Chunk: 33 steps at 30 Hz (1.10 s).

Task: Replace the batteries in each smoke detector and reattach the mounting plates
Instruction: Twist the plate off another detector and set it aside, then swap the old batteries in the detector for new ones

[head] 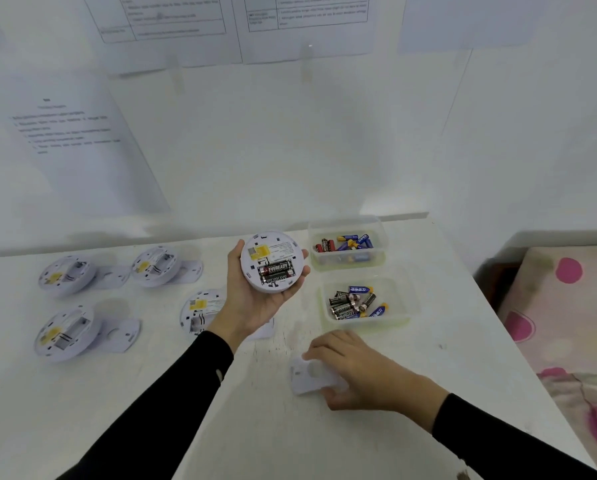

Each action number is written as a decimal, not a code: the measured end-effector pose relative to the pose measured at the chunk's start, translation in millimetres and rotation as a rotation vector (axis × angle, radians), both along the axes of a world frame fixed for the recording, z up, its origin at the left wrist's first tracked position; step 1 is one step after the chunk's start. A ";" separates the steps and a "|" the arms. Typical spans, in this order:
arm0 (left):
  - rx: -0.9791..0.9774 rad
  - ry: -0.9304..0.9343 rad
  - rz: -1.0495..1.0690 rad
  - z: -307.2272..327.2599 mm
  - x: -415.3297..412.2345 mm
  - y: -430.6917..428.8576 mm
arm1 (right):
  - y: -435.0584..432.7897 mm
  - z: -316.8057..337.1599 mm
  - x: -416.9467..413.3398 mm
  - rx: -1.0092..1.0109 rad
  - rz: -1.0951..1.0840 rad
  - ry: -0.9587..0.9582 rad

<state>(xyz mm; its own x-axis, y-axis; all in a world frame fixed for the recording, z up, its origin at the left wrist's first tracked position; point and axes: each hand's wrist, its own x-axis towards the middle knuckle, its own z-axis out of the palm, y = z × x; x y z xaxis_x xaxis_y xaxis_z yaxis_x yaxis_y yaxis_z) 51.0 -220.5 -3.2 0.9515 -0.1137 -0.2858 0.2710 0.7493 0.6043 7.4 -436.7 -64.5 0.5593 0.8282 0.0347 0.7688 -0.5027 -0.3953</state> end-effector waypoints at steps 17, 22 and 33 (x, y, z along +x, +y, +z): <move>0.037 -0.063 -0.011 0.7 -12.8 -13.6 | 33.3 68.4 21.3 0.778 -0.474 -0.125; 0.012 -0.069 0.057 4.7 -16.1 -28.7 | 60.7 73.4 18.8 0.816 -0.642 0.027; 0.059 -0.161 0.102 15.1 -18.3 -44.2 | 58.5 87.7 22.0 0.843 -0.635 0.094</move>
